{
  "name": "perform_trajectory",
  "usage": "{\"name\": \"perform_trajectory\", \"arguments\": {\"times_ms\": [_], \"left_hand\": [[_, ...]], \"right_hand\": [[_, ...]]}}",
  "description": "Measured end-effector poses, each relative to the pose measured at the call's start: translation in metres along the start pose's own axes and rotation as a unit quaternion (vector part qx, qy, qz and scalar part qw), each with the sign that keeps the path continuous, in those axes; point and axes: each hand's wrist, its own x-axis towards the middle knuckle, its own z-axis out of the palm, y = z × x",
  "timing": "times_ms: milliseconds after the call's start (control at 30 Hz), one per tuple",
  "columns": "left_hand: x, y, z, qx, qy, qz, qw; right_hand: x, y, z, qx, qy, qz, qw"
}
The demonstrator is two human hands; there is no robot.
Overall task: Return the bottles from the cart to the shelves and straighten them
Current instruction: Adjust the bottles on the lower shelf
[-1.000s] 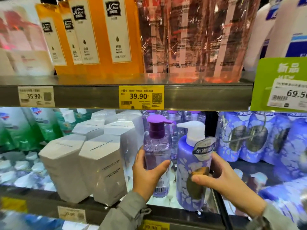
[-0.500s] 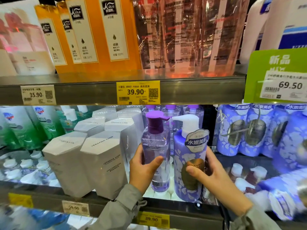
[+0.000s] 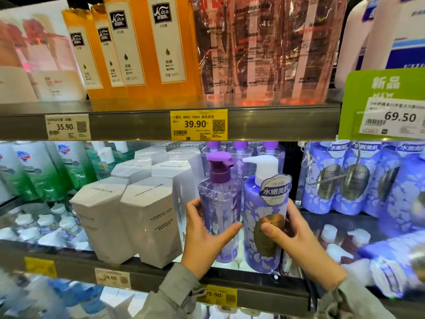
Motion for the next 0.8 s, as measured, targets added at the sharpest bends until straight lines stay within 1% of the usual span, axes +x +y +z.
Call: {"name": "perform_trajectory", "arguments": {"times_ms": [33,133,200,267,367,433,467,600,733,800], "left_hand": [[0.001,0.0,-0.002,-0.006,-0.01,-0.005,1.0],[0.01,0.001,-0.018,-0.041,-0.103,-0.031,0.993],[0.012,0.001,-0.025,-0.036,-0.138,-0.036,0.989],[0.008,0.001,-0.022,-0.029,-0.123,-0.033,0.991],[-0.003,0.005,-0.008,-0.012,-0.041,-0.031,0.999],[-0.005,0.002,-0.001,0.011,-0.006,-0.021,1.0],[-0.003,0.0,0.0,0.026,0.001,-0.014,1.0],[0.01,-0.008,0.0,0.096,-0.016,0.005,0.995],[0.017,-0.014,0.003,0.136,0.016,0.024,0.99],[0.019,-0.015,0.006,0.161,0.019,0.021,0.987]], "right_hand": [[0.0,0.0,0.0,0.002,0.001,0.003,1.0],[0.0,-0.002,0.001,-0.004,0.008,0.009,1.0],[-0.001,-0.003,0.002,-0.006,0.01,0.011,1.0],[-0.003,-0.003,0.002,-0.008,0.011,0.011,1.0],[-0.007,-0.001,0.004,-0.012,0.021,0.005,1.0],[-0.008,0.001,0.004,-0.014,0.032,0.01,0.999],[-0.009,0.001,0.004,-0.011,0.032,0.014,0.999],[-0.008,0.003,0.004,-0.025,0.033,0.01,0.999],[-0.01,0.004,0.006,-0.021,0.051,0.007,0.998],[-0.01,0.002,0.008,-0.018,0.058,0.004,0.998]]}}
